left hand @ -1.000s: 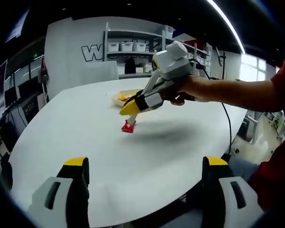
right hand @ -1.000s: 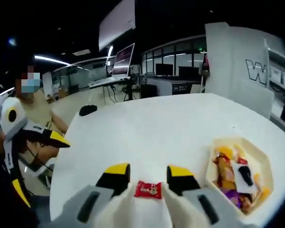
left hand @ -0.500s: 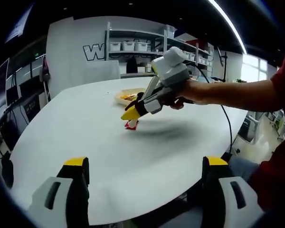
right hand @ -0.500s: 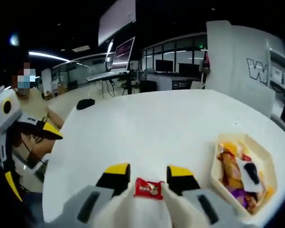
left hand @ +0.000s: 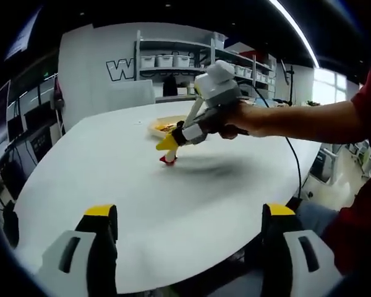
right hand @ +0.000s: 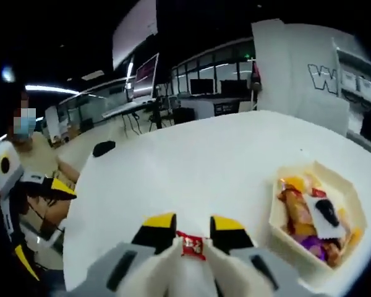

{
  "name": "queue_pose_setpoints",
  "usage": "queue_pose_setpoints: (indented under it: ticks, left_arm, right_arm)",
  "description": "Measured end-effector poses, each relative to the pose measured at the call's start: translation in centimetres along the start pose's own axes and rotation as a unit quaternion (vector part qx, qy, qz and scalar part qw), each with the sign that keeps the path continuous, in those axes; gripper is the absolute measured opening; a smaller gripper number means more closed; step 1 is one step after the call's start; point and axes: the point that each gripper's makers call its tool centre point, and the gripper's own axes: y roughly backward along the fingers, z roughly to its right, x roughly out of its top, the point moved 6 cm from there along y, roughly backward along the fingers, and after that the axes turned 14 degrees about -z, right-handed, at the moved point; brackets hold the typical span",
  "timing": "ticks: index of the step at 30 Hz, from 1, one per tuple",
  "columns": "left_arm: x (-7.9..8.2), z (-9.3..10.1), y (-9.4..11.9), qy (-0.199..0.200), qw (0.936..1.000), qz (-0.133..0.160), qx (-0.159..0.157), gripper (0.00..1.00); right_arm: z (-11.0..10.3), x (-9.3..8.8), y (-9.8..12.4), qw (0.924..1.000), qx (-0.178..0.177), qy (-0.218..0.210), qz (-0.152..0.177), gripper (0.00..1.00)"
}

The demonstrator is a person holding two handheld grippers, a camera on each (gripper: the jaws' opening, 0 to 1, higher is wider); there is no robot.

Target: Place the target food into the container with the food tongs after gripping and lifting it, then release it inside without dropping or visibly crushing the food.

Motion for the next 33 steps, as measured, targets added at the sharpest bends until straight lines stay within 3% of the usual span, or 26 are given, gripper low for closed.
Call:
queue_pose_setpoints:
  ticks: [18, 33]
  left_arm:
    - [0.1, 0.4, -0.3, 0.014, 0.9998, 0.008, -0.009, 0.99]
    - [0.5, 0.8, -0.5, 0.007, 0.9998, 0.012, -0.012, 0.99]
  right_arm:
    - [-0.9, 2.1, 3.7, 0.9993, 0.002, 0.017, 0.034, 0.16]
    - [1.0, 2.7, 6.8, 0.9983, -0.025, 0.017, 0.049, 0.16]
